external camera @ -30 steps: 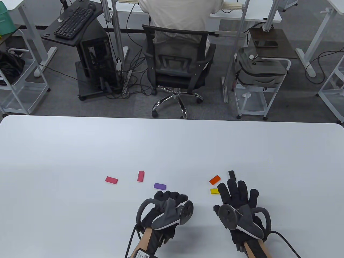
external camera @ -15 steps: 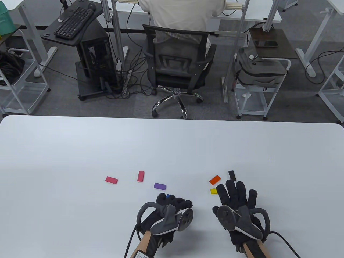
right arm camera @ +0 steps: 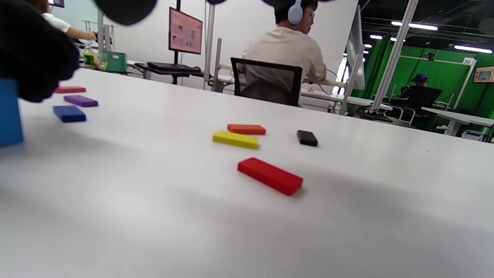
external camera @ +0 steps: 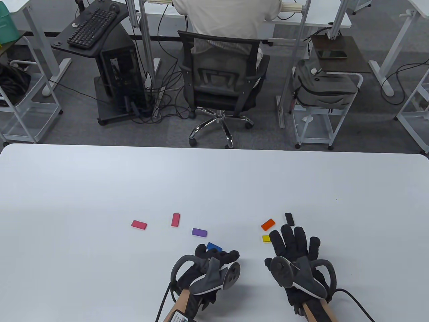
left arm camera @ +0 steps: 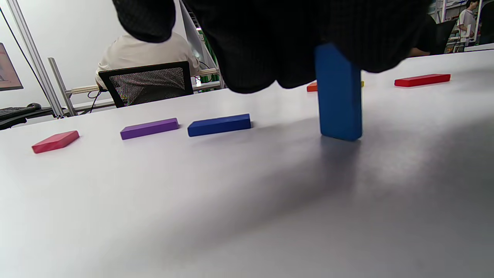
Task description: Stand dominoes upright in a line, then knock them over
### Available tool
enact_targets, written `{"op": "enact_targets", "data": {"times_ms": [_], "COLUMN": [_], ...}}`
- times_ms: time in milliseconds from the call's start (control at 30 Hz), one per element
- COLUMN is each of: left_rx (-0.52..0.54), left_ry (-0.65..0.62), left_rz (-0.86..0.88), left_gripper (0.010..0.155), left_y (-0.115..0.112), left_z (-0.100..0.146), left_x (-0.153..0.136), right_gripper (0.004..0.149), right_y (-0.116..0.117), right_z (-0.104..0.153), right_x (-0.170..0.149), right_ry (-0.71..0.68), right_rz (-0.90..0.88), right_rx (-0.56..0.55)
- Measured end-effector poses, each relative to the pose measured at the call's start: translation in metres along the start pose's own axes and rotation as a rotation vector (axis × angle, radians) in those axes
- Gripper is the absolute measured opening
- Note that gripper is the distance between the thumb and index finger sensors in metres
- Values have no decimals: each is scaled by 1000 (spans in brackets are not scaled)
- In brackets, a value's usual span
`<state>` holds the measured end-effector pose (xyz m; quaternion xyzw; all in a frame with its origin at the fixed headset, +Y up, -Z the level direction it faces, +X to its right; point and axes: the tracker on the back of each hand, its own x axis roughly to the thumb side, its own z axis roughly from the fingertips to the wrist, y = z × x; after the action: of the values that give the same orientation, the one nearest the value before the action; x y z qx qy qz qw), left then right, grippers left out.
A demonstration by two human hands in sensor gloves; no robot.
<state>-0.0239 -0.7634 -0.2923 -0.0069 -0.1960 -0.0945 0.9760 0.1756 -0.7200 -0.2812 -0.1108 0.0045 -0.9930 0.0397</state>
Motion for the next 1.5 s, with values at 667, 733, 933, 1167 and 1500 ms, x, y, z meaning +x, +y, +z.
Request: {"op": "enact_targets", "data": {"times_ms": [667,733,933,1167,1500], "left_rx": [-11,-12,-15,-100,-88], "left_ry": [-13,-11,83,5,19], "left_rz": [23,48,35,-225,-323], "left_gripper": [72,71,60,58,56], "left_y": [15,20,26,1,-8], "left_z": [5,6,-3,-33,-47], "left_x": [-7,-12,-30,-27,-35], "right_gripper": [73,73,73,73,73], "right_y": [0,0,-3,-2,-2], "right_z": [0,0,1,-1,-1], "right_x": [0,0,-1,-3,-5], "right_ry": [-1,-1,0,11,15], "right_rz": [2,1,-6,-12,-8], "right_rx": [5,5,-8,-3,0]}}
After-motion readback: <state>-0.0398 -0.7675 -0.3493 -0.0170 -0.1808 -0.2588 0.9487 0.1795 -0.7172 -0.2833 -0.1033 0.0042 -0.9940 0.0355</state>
